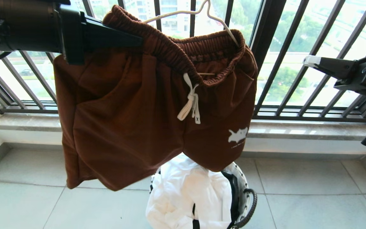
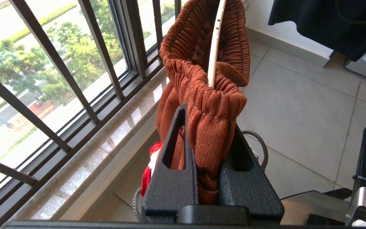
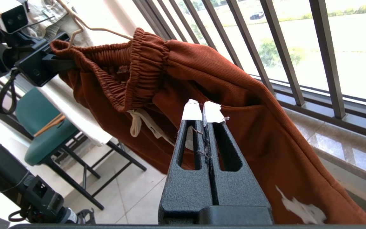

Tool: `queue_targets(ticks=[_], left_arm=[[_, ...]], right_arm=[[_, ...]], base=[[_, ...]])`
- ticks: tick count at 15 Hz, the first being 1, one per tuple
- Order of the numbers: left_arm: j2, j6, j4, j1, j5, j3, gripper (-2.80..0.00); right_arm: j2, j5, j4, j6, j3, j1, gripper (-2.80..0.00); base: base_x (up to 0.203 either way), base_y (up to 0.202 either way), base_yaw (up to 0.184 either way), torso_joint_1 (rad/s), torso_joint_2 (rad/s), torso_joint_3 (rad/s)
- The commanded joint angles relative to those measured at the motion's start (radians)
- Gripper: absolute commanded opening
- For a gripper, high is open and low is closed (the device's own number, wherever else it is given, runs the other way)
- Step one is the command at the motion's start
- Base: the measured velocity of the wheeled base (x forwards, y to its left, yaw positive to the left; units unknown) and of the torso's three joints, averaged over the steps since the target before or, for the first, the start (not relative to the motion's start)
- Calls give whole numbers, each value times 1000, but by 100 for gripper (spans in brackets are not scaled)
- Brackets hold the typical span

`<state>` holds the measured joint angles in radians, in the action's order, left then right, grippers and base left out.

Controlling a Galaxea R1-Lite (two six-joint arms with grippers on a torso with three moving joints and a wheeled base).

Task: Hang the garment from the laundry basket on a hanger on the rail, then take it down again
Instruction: Hang the clothes rack on the clothesline

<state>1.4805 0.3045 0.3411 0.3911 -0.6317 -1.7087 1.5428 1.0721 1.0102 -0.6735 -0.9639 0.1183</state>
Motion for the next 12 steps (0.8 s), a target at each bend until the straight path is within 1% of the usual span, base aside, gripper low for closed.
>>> queue_targets(ticks=[1, 8, 12], left_arm=[[-11, 3, 4, 0, -2, 0, -280], [-20, 5, 6, 0, -2, 1, -280], [-19, 5, 6, 0, -2, 17, -280]], right_arm=[[2, 9, 11, 7, 13, 0, -280], [-16, 8, 77, 9, 47, 4, -280], [-18, 8, 90, 11, 54, 12, -280]], base=[[0, 0, 0, -2, 2, 206], [0, 0, 0, -2, 0, 206], [0, 0, 0, 4, 2, 202]])
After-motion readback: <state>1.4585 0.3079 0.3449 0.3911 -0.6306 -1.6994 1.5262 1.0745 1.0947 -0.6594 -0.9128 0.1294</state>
